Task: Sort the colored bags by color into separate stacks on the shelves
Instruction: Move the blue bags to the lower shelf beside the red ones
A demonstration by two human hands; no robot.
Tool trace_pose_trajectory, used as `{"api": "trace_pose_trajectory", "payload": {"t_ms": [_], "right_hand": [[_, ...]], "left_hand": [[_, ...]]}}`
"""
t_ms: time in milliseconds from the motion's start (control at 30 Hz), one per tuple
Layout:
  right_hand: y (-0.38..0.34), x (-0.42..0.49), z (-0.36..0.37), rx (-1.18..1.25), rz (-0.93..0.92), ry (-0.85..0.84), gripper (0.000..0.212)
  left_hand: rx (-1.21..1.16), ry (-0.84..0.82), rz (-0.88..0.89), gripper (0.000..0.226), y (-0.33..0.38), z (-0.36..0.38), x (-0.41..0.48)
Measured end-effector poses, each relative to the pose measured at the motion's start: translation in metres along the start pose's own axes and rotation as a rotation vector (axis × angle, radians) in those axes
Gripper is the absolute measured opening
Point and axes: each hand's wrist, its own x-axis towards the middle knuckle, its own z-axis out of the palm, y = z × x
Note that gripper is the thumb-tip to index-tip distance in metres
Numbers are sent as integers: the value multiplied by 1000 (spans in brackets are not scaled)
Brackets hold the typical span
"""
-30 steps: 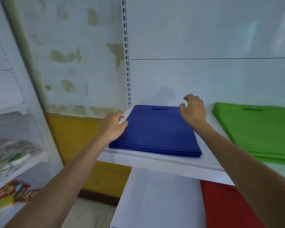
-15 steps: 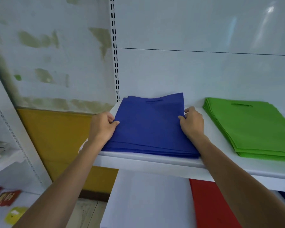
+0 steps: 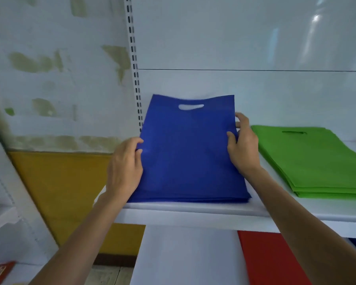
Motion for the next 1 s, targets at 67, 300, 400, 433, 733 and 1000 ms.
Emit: {"api": "trace_pose_trajectory", "payload": {"t_ms": [67,300,400,433,733,1000], "right_hand": [[-7,3,-20,-52,-149,115,42],[28,-13,-155,-179,-134,285,36],[55,-37,-241,-298,-6,346,35],[64,-48,-272,-344,29,360,34],[160,-225,-542,-648,406,490,27],[231,-347,-639,-741,786,327,32]], "left_hand": [[26,34,102,28,7,1,-1],[-195,-16,228,34,112,21,-7],[-320,-35,312,34,192,36,-17],[-369,-45,324,35,221,42,-24],[-705,-489,404,39,484,130,-186],[-739,-913,417,36,580,191,-327]]}}
